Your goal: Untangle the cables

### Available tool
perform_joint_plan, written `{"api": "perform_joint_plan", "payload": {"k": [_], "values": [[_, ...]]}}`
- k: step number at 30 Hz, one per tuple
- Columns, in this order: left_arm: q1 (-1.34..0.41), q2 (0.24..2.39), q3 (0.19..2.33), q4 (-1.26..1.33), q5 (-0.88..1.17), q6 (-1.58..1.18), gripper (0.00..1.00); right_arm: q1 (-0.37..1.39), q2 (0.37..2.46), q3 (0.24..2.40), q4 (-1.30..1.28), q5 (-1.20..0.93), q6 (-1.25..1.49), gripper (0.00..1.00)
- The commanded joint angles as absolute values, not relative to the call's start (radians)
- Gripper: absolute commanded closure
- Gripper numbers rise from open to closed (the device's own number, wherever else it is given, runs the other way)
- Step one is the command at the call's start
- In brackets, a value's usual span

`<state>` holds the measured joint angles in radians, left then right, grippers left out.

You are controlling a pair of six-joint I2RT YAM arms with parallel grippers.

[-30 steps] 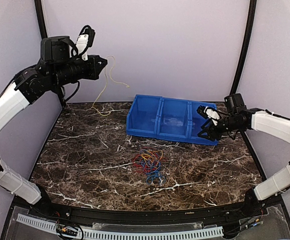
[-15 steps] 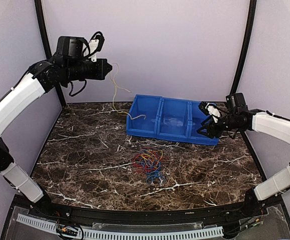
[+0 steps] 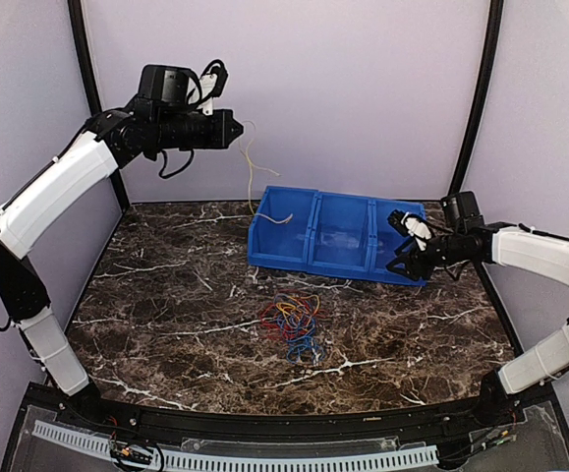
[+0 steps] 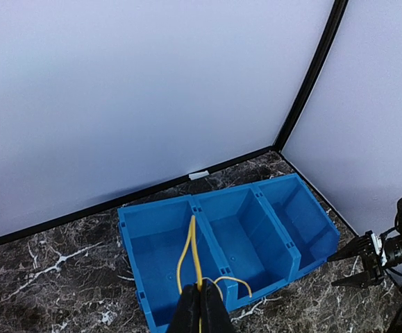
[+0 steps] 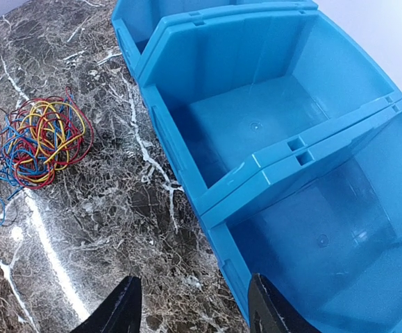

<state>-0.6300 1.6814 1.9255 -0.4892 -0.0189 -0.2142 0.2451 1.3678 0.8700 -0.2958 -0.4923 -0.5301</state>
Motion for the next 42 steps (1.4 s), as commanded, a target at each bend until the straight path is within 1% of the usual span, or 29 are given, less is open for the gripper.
{"api": "perform_joint_plan", "payload": {"k": [1,9,25,28,31,33,34,35,37,38,39,41,42], "values": [[-0.622,1.739,2.045,-0.501,-0.008,-0.216,1.0,0.266,1.385,0.873,-0.276,-0.477,-0.553,0.46],[-0.612,1.851,2.069,-0.414,-0.104,-0.182,1.0,0.297,1.394,0.872,-0.279,-0.436,-0.569,0.45],[-0.608,2.092,2.081,-0.216,-0.089,-0.194,1.0,0.319,1.401,0.87,-0.284,-0.405,-0.583,0.45],[-0.607,2.132,2.08,-0.215,-0.117,-0.195,1.0,0.32,1.401,0.872,-0.287,-0.403,-0.582,0.45],[-0.607,2.169,2.078,-0.22,-0.1,-0.203,1.0,0.322,1.403,0.873,-0.287,-0.404,-0.579,0.45],[-0.607,2.181,2.079,-0.228,-0.062,-0.201,0.93,0.324,1.406,0.875,-0.289,-0.406,-0.576,0.45],[-0.607,2.184,2.077,-0.231,-0.042,-0.202,0.84,0.326,1.408,0.877,-0.292,-0.408,-0.573,0.45],[-0.607,2.185,2.077,-0.241,-0.029,-0.203,0.81,0.327,1.411,0.88,-0.296,-0.411,-0.57,0.45],[-0.607,2.185,2.082,-0.264,-0.025,-0.201,0.61,0.331,1.411,0.882,-0.302,-0.423,-0.566,0.45],[-0.607,2.183,2.097,-0.278,-0.028,-0.2,0.56,0.334,1.409,0.881,-0.302,-0.425,-0.566,0.45],[-0.607,2.182,2.105,-0.309,-0.043,-0.198,0.49,0.336,1.407,0.88,-0.301,-0.424,-0.567,0.45],[-0.607,2.169,2.126,-0.359,-0.058,-0.198,0.43,0.337,1.408,0.879,-0.302,-0.429,-0.569,0.45],[-0.608,2.148,2.123,-0.373,-0.063,-0.198,0.42,0.339,1.409,0.879,-0.306,-0.433,-0.574,0.45]]}}
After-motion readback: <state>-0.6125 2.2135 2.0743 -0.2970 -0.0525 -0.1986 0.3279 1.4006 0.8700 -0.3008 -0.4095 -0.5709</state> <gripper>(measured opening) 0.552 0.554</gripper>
